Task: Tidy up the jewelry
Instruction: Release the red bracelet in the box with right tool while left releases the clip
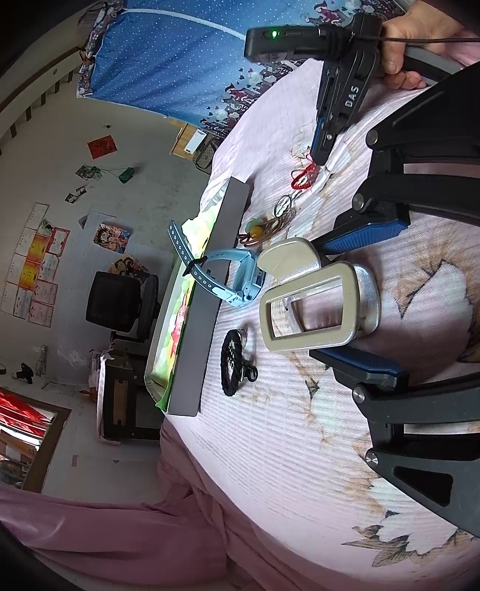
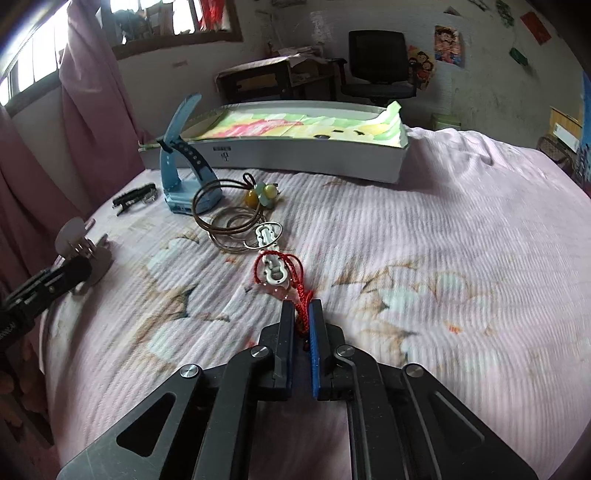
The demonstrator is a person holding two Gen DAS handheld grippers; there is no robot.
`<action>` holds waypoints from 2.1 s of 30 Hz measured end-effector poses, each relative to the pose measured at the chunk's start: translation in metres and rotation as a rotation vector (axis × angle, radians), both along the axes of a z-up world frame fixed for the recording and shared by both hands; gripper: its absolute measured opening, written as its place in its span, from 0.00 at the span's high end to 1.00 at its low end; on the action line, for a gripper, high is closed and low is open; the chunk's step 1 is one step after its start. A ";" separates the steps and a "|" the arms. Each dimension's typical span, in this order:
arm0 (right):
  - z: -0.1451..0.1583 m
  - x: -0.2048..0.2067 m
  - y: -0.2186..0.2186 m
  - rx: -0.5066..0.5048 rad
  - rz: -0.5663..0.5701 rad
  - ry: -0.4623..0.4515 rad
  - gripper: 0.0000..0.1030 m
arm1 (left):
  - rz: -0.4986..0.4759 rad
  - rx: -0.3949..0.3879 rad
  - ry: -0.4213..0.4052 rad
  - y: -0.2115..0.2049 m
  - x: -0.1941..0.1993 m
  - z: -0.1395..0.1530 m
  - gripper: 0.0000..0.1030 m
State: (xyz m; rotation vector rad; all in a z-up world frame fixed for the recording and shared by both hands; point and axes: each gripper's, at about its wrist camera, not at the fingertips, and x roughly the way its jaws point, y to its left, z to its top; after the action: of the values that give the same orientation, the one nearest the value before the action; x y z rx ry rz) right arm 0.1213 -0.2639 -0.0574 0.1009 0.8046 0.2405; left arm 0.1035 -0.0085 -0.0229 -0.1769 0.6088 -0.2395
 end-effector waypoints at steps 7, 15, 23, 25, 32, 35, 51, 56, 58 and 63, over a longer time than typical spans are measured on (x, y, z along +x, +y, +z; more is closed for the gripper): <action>0.010 -0.023 -0.001 0.013 -0.042 -0.081 0.94 | 0.011 0.024 -0.046 -0.005 -0.011 0.003 0.55; 0.030 -0.032 0.007 0.023 -0.037 -0.210 0.94 | 0.047 0.022 -0.107 -0.003 -0.017 0.018 0.55; 0.051 -0.001 0.016 0.070 -0.033 -0.278 0.94 | 0.030 -0.012 -0.139 0.011 0.024 0.058 0.55; 0.055 0.014 0.016 0.080 -0.033 -0.275 0.94 | 0.034 -0.015 -0.142 0.015 0.040 0.063 0.55; 0.059 0.076 0.021 0.093 -0.061 -0.267 0.94 | 0.079 0.005 -0.126 0.022 0.106 0.069 0.55; 0.058 0.098 0.026 0.100 -0.070 -0.254 0.94 | 0.084 -0.001 -0.096 0.022 0.130 0.068 0.55; 0.039 0.159 0.036 0.029 -0.082 -0.133 0.94 | 0.083 0.093 0.185 0.013 0.218 0.039 0.55; 0.031 0.165 0.042 0.014 -0.060 -0.085 0.93 | 0.077 0.103 0.179 0.012 0.217 0.036 0.54; 0.031 0.165 0.043 0.014 -0.059 -0.083 0.93 | 0.076 0.096 0.158 0.013 0.213 0.036 0.54; 0.031 0.159 0.038 0.025 -0.062 -0.107 0.82 | 0.080 0.061 0.085 0.016 0.197 0.041 0.40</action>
State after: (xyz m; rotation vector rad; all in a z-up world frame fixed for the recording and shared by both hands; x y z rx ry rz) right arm 0.2801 -0.2263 -0.0263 0.1355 0.6906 0.1962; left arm 0.3005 0.0079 0.0178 -0.1533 0.6912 -0.1361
